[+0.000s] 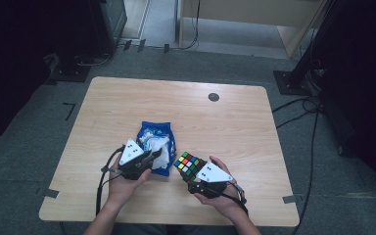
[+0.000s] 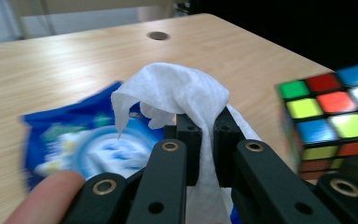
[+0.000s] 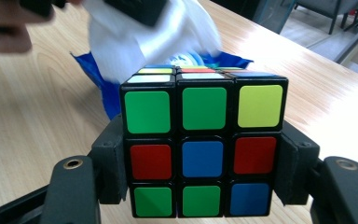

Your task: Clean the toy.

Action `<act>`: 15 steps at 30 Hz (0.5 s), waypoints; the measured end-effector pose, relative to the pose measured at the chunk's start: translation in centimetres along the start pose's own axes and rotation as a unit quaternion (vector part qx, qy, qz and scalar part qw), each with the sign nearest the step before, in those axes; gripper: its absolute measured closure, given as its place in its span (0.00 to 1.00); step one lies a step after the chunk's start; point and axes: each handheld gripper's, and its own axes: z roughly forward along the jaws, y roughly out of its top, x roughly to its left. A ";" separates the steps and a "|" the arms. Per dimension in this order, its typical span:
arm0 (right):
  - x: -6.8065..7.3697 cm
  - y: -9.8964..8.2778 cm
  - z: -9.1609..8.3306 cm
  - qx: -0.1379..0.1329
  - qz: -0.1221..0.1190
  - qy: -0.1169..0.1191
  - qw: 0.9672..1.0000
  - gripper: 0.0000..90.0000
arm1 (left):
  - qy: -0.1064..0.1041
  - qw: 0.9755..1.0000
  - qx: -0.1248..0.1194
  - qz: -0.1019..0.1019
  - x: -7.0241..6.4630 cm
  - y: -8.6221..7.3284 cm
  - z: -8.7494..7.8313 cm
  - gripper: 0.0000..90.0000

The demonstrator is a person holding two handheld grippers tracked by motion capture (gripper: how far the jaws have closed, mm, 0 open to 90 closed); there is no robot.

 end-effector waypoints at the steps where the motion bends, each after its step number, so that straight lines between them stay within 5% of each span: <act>1: -0.1 0.0 -0.1 0.000 0.002 -0.001 1.000 0.38 | 0.012 1.000 -0.001 0.000 0.6 0.0 -0.3 0.95; 8: -0.5 -0.2 0.0 0.000 0.005 -0.007 1.000 0.38 | 0.118 0.993 0.026 -0.007 4.0 -1.0 -1.1 0.92; 12: -0.6 -0.3 0.0 0.003 0.007 -0.007 1.000 0.38 | 0.168 0.983 0.063 -0.021 5.7 -2.2 -0.7 0.92; 13: -0.6 -0.3 0.1 0.004 0.006 -0.008 1.000 0.38 | 0.179 0.981 0.073 -0.026 6.1 -2.6 -0.5 0.93; 15: -0.5 -0.3 0.1 0.005 0.006 -0.007 1.000 0.38 | 0.178 0.980 0.086 -0.040 6.7 -3.3 -0.2 0.93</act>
